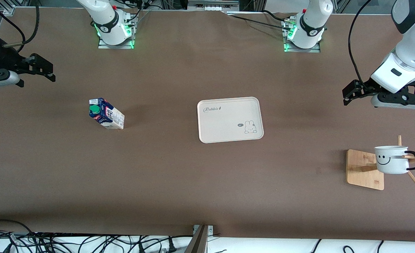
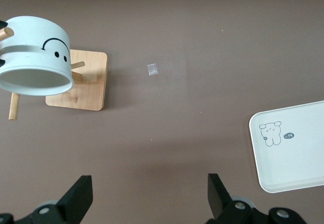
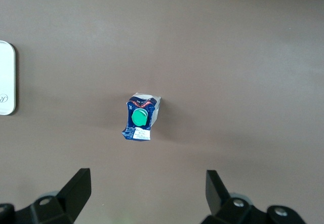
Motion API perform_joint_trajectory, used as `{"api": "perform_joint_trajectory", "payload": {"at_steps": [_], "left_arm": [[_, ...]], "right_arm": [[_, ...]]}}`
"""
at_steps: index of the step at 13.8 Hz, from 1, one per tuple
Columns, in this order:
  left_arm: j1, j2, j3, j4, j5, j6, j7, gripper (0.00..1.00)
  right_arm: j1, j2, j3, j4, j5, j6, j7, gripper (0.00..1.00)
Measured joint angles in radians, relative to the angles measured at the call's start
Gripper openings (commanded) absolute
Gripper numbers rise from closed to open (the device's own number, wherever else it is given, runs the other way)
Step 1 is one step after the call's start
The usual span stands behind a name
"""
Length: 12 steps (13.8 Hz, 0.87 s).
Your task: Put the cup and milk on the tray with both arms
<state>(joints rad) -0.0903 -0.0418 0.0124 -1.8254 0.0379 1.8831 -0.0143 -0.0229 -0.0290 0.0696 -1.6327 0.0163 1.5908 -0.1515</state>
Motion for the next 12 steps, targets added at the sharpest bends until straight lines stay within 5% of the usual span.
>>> {"api": "perform_joint_trajectory", "payload": {"at_steps": [12], "left_arm": [[0.000, 0.000, 0.000, 0.000, 0.000, 0.000, 0.000, 1.00]], "right_arm": [[0.014, 0.022, 0.002, 0.000, 0.000, 0.031, 0.000, 1.00]]}}
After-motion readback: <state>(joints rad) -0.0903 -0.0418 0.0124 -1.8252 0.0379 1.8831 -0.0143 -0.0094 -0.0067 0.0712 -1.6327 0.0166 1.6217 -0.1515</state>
